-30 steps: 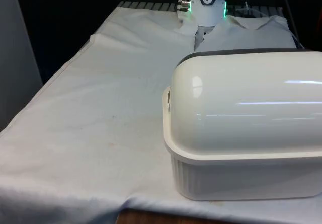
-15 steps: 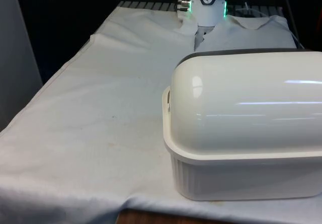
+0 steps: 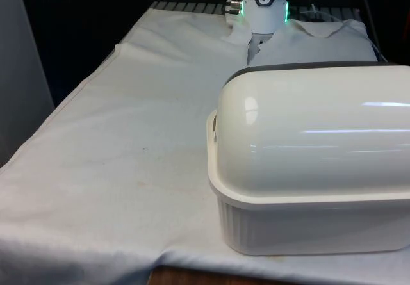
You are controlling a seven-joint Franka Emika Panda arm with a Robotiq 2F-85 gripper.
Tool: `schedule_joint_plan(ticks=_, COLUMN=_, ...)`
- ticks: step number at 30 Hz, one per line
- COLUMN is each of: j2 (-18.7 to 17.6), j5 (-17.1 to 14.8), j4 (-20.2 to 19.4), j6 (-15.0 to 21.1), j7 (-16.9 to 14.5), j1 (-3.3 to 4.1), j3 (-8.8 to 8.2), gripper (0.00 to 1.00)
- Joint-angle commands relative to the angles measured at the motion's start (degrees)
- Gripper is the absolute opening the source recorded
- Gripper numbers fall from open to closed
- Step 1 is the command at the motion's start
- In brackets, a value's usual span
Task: Open the lid, then close it.
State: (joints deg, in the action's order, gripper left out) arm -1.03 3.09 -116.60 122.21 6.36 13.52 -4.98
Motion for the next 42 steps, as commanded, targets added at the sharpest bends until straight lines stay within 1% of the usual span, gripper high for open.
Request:
schedule_joint_plan(ticks=1, j2=0.0, j5=1.15, j4=-0.34, j6=1.32, j7=0.86, j1=0.17, j3=0.23, gripper=1.0)
schedule_joint_plan(ticks=2, j2=-0.06, j5=1.49, j4=-0.52, j6=1.72, j7=1.09, j1=0.17, j3=0.34, gripper=1.0)
schedule_joint_plan(ticks=3, j2=-0.06, j5=0.69, j4=-0.29, j6=0.86, j7=0.4, j1=0.0, j3=0.29, gripper=1.0)
schedule_joint_plan(ticks=4, j2=-0.06, j5=1.78, j4=-0.69, j6=2.12, j7=1.26, j1=0.17, j3=0.46, gripper=1.0)
schedule_joint_plan(ticks=8, j2=-0.63, j5=3.32, j4=-1.49, j6=4.18, j7=2.23, j1=0.11, j3=0.97, gripper=1.0)
schedule_joint_plan(ticks=10, j2=-0.8, j5=3.55, j4=-1.66, j6=4.64, j7=2.41, j1=0.17, j3=1.09, gripper=1.0)
schedule_joint_plan(ticks=12, j2=-1.43, j5=4.18, j4=-2.23, j6=5.96, j7=2.86, j1=0.11, j3=1.32, gripper=1.0)
schedule_joint_plan(ticks=13, j2=-1.32, j5=3.44, j4=-2.06, j6=5.21, j7=2.18, j1=0.06, j3=1.32, gripper=1.0)
schedule_joint_plan(ticks=14, j2=-1.66, j5=4.35, j4=-2.41, j6=6.42, j7=2.98, j1=0.11, j3=1.38, gripper=1.0)
schedule_joint_plan(ticks=15, j2=-1.83, j5=4.58, j4=-2.58, j6=6.88, j7=3.09, j1=0.11, j3=1.43, gripper=1.0)
schedule_joint_plan(ticks=22, j2=-3.27, j5=5.27, j4=-4.07, j6=11.0, j7=3.5, j1=0.06, j3=1.26, gripper=1.0)
schedule_joint_plan(ticks=23, j2=-3.38, j5=4.35, j4=-3.67, j6=9.91, j7=2.75, j1=0.0, j3=1.38, gripper=1.0)
schedule_joint_plan(ticks=24, j2=-3.44, j5=5.44, j4=-4.3, j6=11.63, j7=3.55, j1=0.06, j3=1.2, gripper=1.0)
schedule_joint_plan(ticks=25, j2=-3.78, j5=5.73, j4=-4.7, j6=12.72, j7=3.78, j1=0.06, j3=1.2, gripper=1.0)
schedule_joint_plan(ticks=27, j2=-3.9, j5=5.9, j4=-4.93, j6=13.24, j7=3.9, j1=0.06, j3=1.2, gripper=1.0)
schedule_joint_plan(ticks=28, j2=-4.13, j5=6.19, j4=-5.33, j6=14.38, j7=4.07, j1=0.0, j3=1.15, gripper=1.0)
schedule_joint_plan(ticks=31, j2=-4.58, j5=6.47, j4=-5.9, j6=16.16, j7=4.24, j1=0.0, j3=1.09, gripper=1.0)
schedule_joint_plan(ticks=32, j2=-4.47, j5=5.5, j4=-5.67, j6=15.07, j7=3.5, j1=0.0, j3=1.2, gripper=1.0)
schedule_joint_plan(ticks=33, j2=-4.76, j5=6.53, j4=-6.07, j6=16.67, j7=4.3, j1=0.0, j3=1.03, gripper=1.0)
schedule_joint_plan(ticks=35, j2=-5.39, j5=6.82, j4=-6.53, j6=18.16, j7=4.53, j1=0.06, j3=0.97, gripper=1.0)
schedule_joint_plan(ticks=40, j2=-6.99, j5=6.93, j4=-6.88, j6=20.8, j7=4.7, j1=0.0, j3=0.92, gripper=1.0)
schedule_joint_plan(ticks=41, j2=-6.65, j5=6.13, j4=-6.82, j6=19.82, j7=3.95, j1=0.0, j3=1.15, gripper=1.0)
schedule_joint_plan(ticks=42, j2=-7.39, j5=6.93, j4=-6.82, j6=21.2, j7=4.7, j1=0.0, j3=0.92, gripper=1.0)
